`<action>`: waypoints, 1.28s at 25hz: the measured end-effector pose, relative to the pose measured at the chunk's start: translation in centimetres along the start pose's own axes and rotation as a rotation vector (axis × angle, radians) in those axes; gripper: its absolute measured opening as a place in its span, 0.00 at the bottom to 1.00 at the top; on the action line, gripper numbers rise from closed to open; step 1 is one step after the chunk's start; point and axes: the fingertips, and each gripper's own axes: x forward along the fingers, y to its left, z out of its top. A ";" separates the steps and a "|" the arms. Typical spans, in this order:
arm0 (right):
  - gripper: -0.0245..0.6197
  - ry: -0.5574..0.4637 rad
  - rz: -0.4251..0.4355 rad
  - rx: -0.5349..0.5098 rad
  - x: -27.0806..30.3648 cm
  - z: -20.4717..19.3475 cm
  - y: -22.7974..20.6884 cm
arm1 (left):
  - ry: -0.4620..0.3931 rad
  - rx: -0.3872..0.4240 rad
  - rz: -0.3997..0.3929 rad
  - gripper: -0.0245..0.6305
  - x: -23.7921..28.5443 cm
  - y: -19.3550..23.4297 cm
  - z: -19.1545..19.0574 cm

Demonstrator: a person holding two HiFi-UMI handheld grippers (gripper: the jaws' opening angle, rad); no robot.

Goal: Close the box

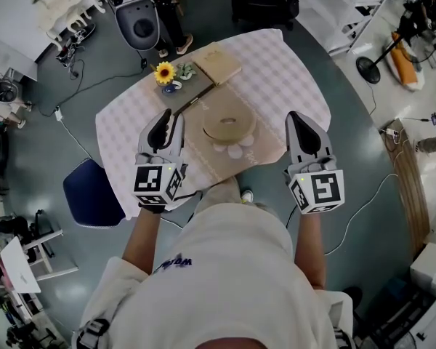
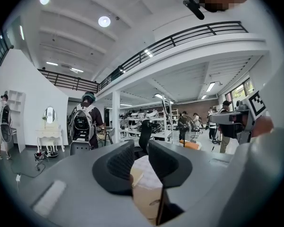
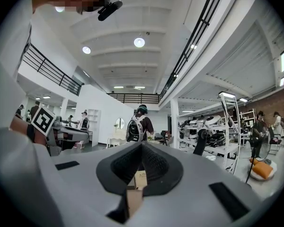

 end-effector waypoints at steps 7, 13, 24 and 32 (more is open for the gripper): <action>0.04 0.005 0.001 -0.014 -0.2 -0.1 -0.2 | -0.013 -0.006 -0.007 0.12 0.2 -0.5 0.2; 0.04 0.008 0.000 -0.023 -0.5 -0.2 -0.5 | -0.017 -0.001 -0.013 0.09 0.5 -0.9 0.3; 0.04 0.015 -0.002 -0.030 -0.6 -0.5 -0.8 | -0.008 -0.005 -0.051 0.04 0.9 -1.9 -0.1; 0.04 0.023 -0.004 -0.036 -0.5 -0.5 -1.3 | 0.002 0.021 -0.096 0.04 1.6 -3.0 0.1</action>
